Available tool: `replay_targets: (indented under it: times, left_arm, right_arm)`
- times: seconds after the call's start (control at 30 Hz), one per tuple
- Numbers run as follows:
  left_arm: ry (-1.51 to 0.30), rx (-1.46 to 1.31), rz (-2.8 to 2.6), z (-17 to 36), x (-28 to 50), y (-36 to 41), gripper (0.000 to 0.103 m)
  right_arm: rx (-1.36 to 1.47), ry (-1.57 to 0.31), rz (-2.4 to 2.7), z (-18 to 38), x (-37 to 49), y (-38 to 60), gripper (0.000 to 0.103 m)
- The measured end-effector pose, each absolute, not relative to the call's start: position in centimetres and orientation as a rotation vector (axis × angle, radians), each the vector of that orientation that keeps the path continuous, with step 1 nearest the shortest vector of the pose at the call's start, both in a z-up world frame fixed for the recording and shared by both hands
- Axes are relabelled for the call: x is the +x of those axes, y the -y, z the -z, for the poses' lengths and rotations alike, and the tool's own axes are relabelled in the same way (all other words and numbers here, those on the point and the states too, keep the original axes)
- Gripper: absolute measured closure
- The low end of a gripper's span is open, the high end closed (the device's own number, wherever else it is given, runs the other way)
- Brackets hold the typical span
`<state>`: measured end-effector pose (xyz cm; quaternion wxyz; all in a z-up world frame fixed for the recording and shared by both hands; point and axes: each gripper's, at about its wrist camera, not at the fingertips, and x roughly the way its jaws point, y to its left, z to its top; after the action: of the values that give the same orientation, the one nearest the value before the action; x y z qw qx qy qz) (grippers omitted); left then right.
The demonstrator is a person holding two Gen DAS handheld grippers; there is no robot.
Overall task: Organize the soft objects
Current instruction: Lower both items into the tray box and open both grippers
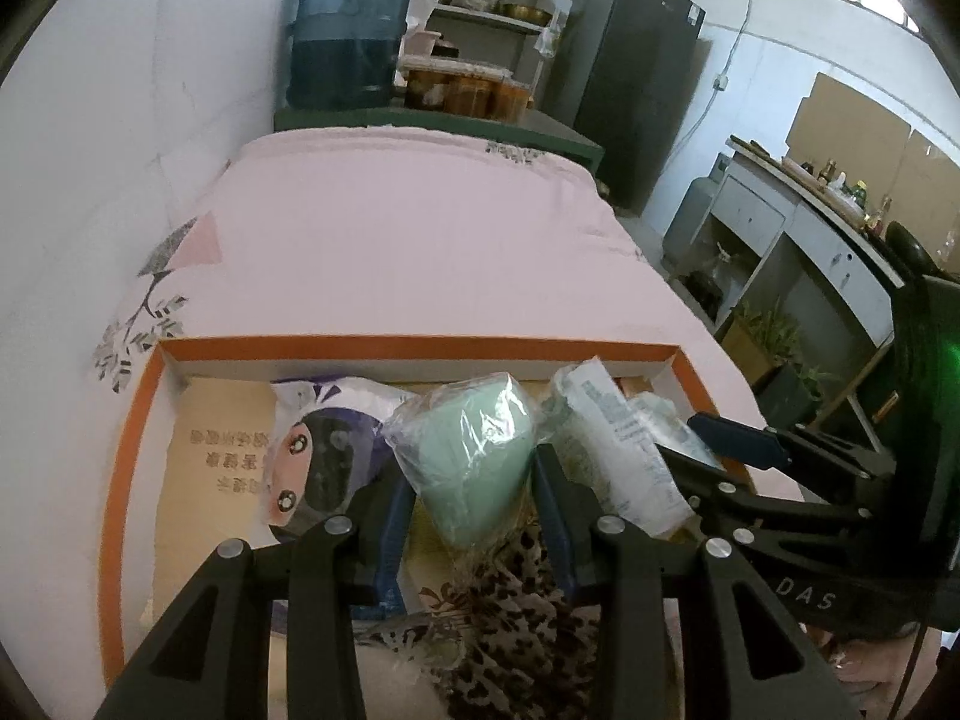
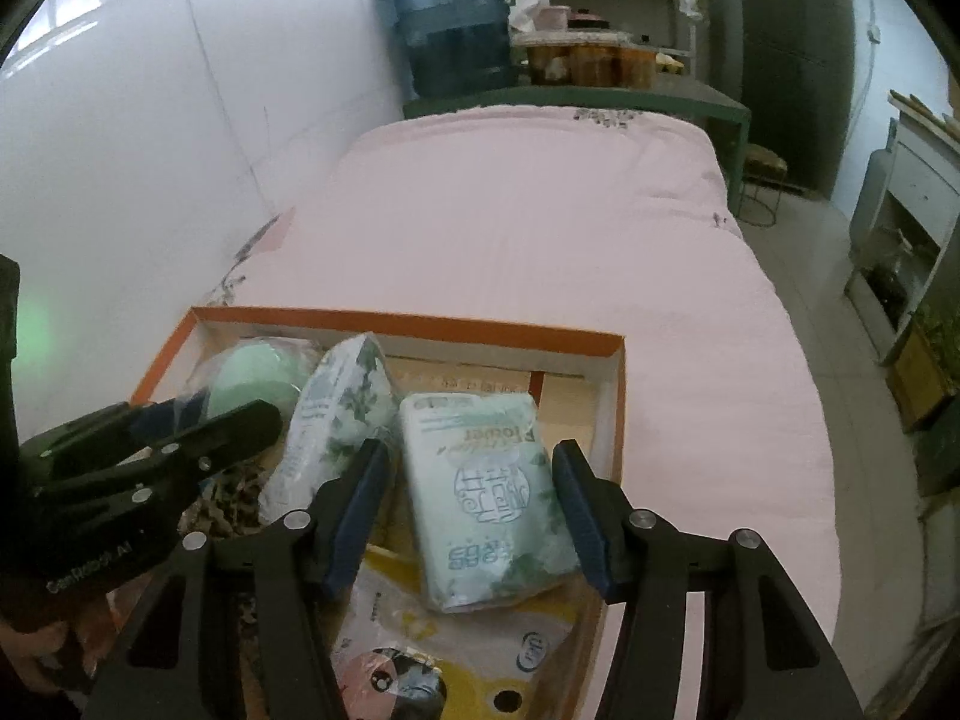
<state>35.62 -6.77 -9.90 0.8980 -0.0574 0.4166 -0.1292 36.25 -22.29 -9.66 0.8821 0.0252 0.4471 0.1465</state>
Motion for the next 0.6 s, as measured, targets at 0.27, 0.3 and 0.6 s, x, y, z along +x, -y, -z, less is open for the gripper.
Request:
replay_targets:
  times: [0.27,0.3,0.6]
  left_arm:
    - [-0.902,-0.142,0.277,10.7,36.0,6.5,0.063]
    - [-0.905,-0.141,0.276,10.7,36.0,6.5,0.063]
    - [-0.883,-0.117,0.274,10.1,35.4,6.9,0.048]
  right_arm:
    - [0.058,-0.925,-0.306,9.9,36.2,22.4,0.044]
    - [0.059,-0.923,-0.306,9.9,36.1,22.5,0.044]
    - [0.079,-0.907,-0.297,9.4,35.3,22.6,0.044]
